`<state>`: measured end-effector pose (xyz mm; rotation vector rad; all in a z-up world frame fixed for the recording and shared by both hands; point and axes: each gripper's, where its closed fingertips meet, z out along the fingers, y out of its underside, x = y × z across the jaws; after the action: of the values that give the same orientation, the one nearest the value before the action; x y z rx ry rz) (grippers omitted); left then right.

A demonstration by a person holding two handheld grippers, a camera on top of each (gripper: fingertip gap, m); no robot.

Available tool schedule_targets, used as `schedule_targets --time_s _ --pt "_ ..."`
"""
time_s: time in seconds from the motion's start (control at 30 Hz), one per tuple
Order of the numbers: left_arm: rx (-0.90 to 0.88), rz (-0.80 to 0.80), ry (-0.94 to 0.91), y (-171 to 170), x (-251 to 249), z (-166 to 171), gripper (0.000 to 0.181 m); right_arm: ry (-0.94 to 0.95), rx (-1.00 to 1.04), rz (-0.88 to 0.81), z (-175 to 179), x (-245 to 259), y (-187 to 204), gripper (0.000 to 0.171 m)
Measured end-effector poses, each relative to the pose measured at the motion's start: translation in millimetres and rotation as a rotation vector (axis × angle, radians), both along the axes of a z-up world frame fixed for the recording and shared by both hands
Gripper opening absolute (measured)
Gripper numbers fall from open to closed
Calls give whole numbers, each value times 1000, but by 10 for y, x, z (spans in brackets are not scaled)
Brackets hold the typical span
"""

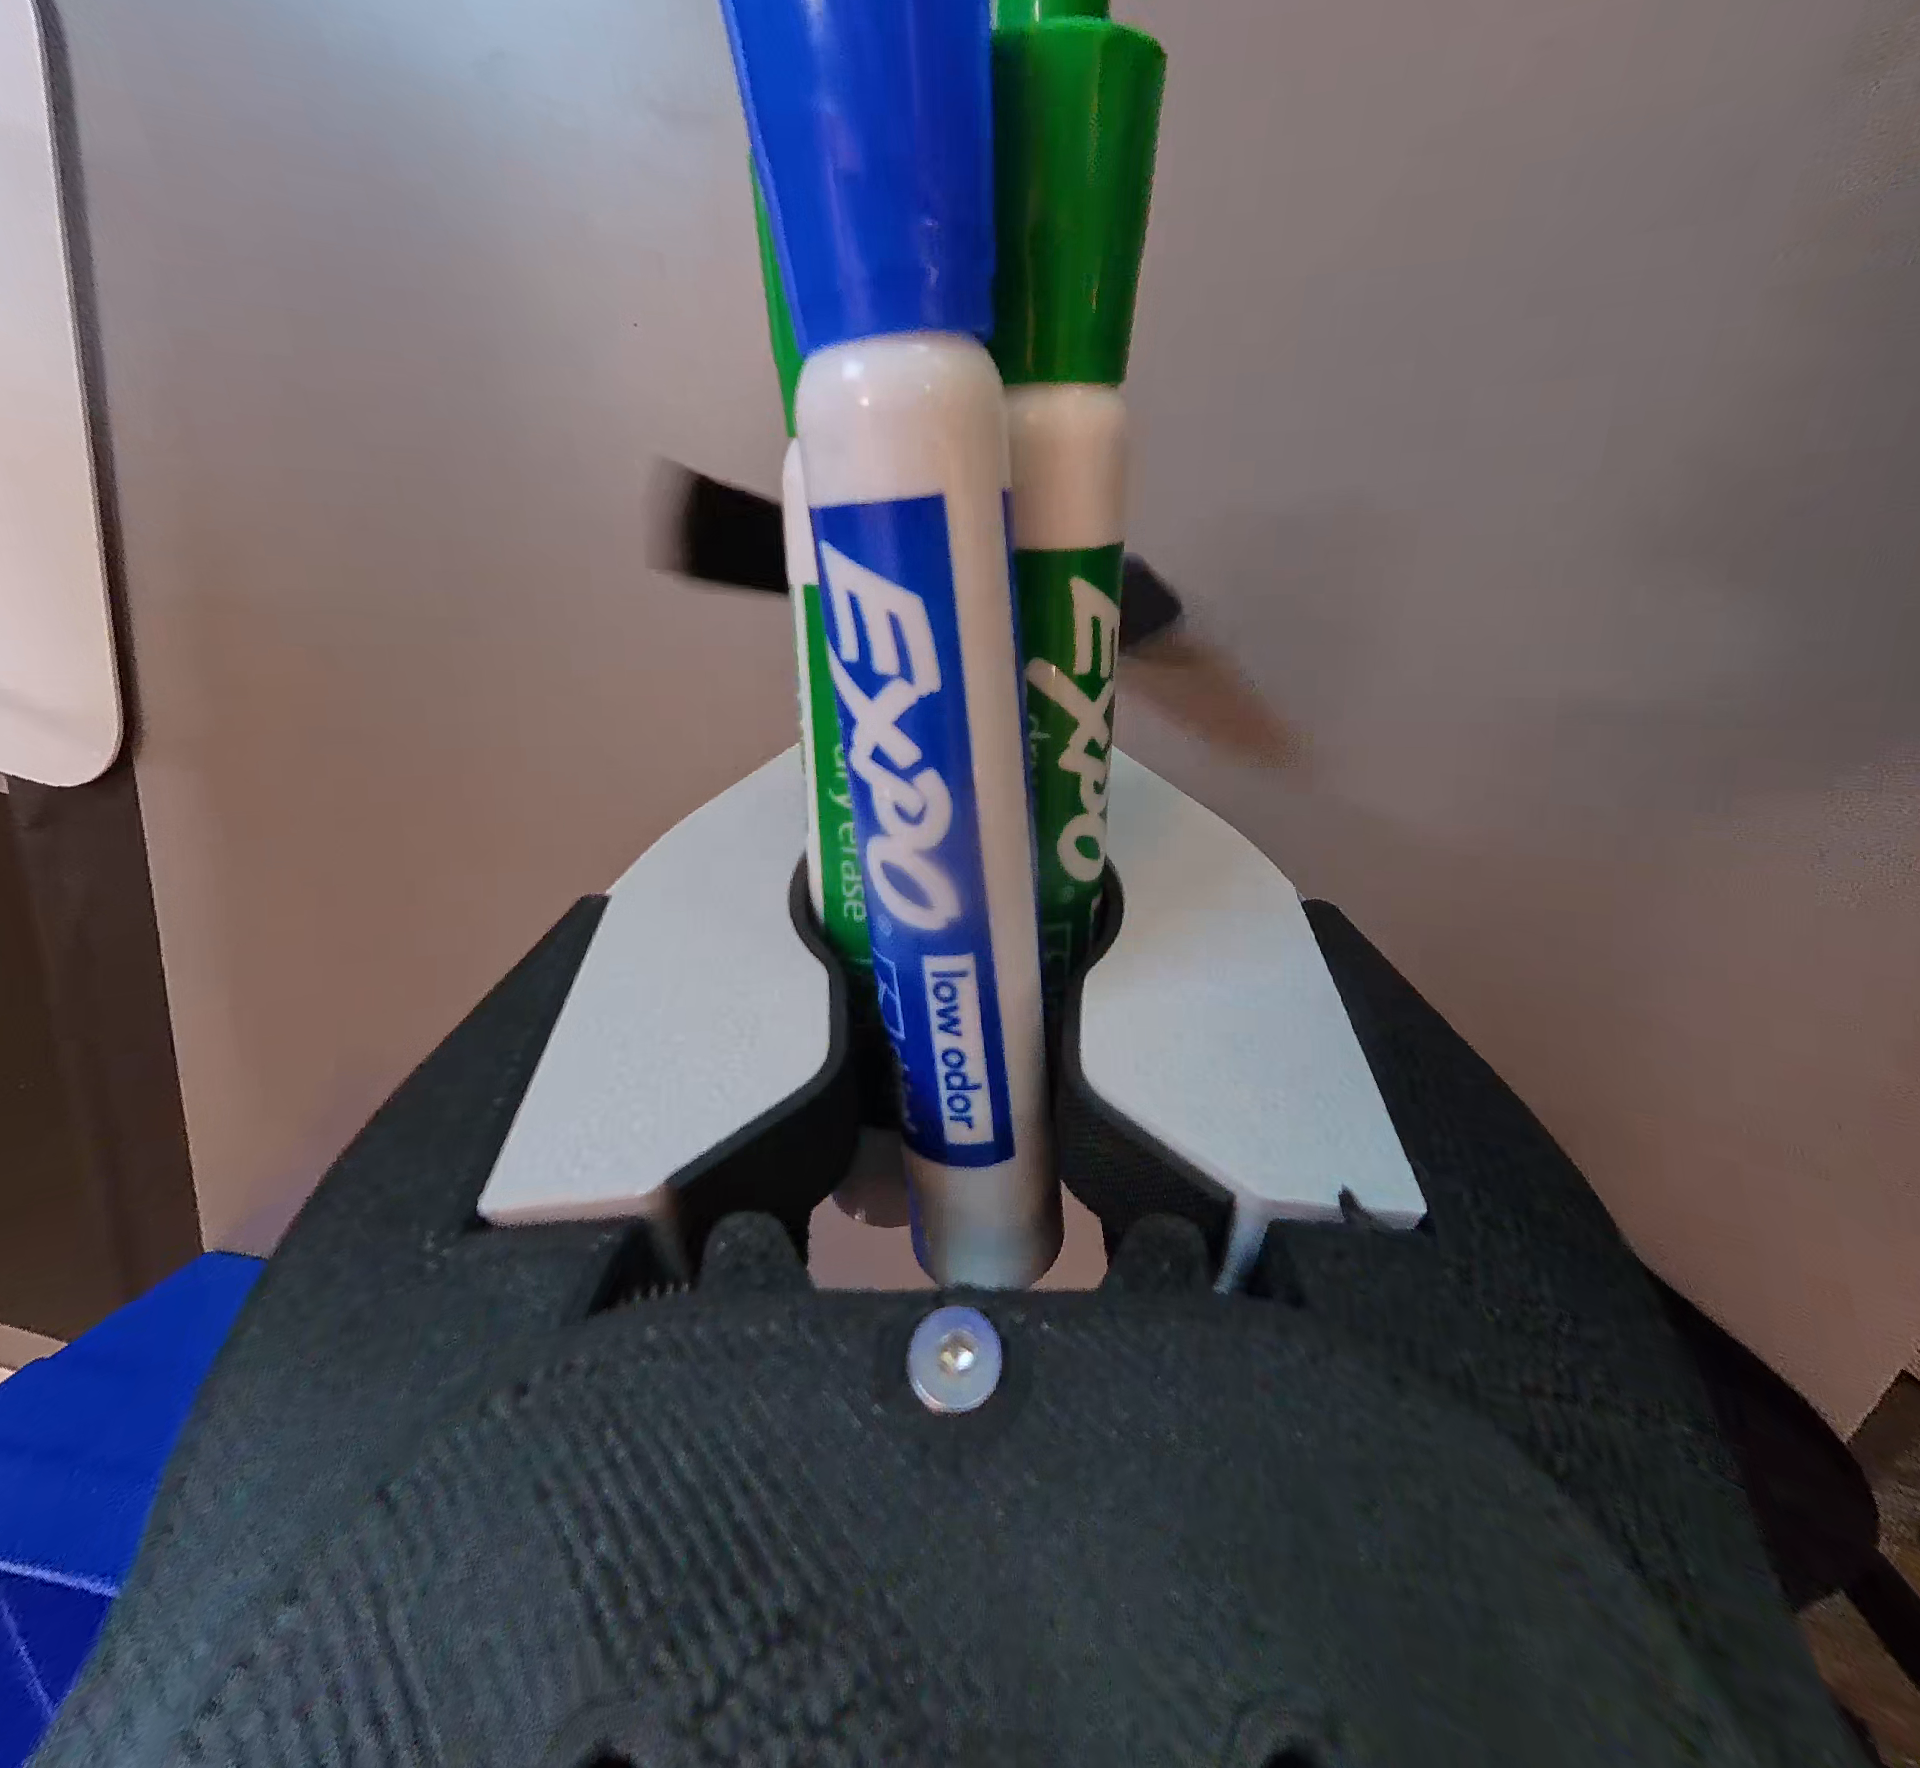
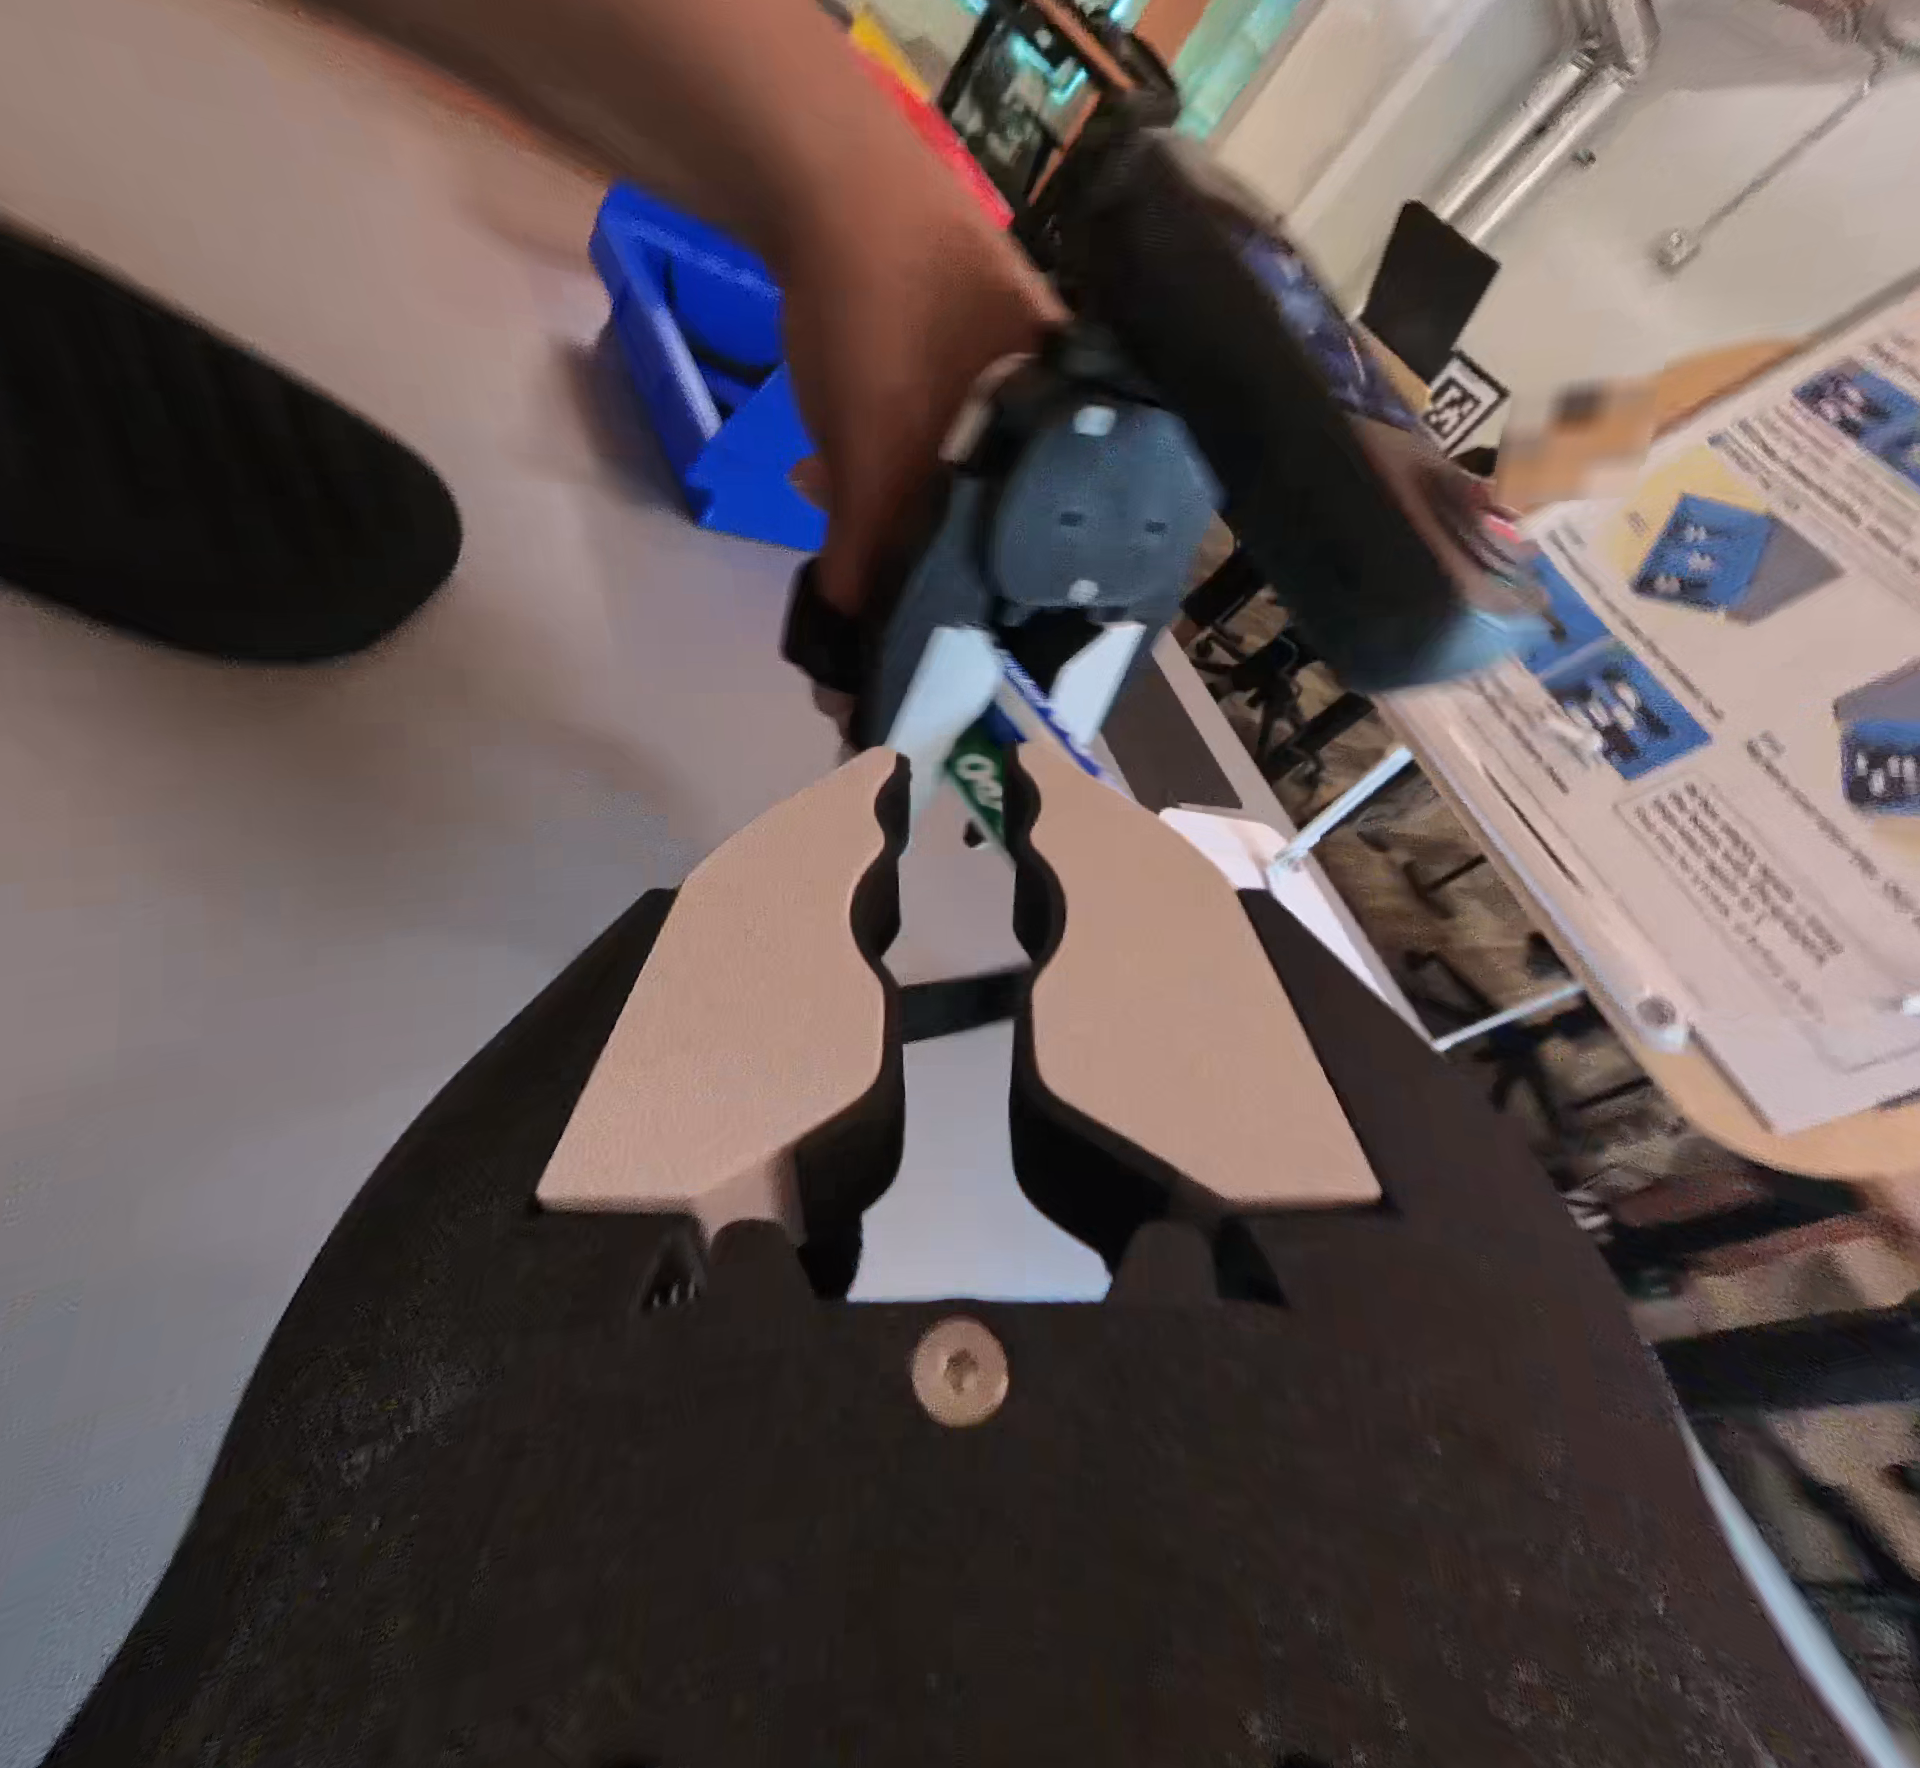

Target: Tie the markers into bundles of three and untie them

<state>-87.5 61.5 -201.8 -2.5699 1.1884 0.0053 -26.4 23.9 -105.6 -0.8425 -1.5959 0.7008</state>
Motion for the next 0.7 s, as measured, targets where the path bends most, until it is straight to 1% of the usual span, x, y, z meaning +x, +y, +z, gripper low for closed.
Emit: schedule_targets --time_s 0.1,0.17,0.23,0.3,0.4,0.5,0.57,0.7 --pt "-8 -10 0 -31 12 -11 43 27 -164 -40 107 102 359 18" --pt "-17 -13 1 -56 9 -23 43 0 -273 -72 68 147 618 19" --pt "-26 -17 -5 -84 5 -29 43 -67 -380 -111 -80 154 877 21" --pt "-13 -21 -10 -93 -1 -33 43 -155 -460 -134 -300 100 1097 21" --pt "10 -21 -33 -120 11 -55 43 -279 -563 -144 -601 -104 1305 24" --pt "29 -26 -41 -162 13 -92 43 -420 -590 -77 -874 -403 1349 30" --pt "37 -30 -49 -200 11 -101 43 -533 -549 -21 -1092 -592 1343 35" --pt "37 -31 -51 -282 -32 -131 43 -688 -484 24 -1426 -899 1383 41"
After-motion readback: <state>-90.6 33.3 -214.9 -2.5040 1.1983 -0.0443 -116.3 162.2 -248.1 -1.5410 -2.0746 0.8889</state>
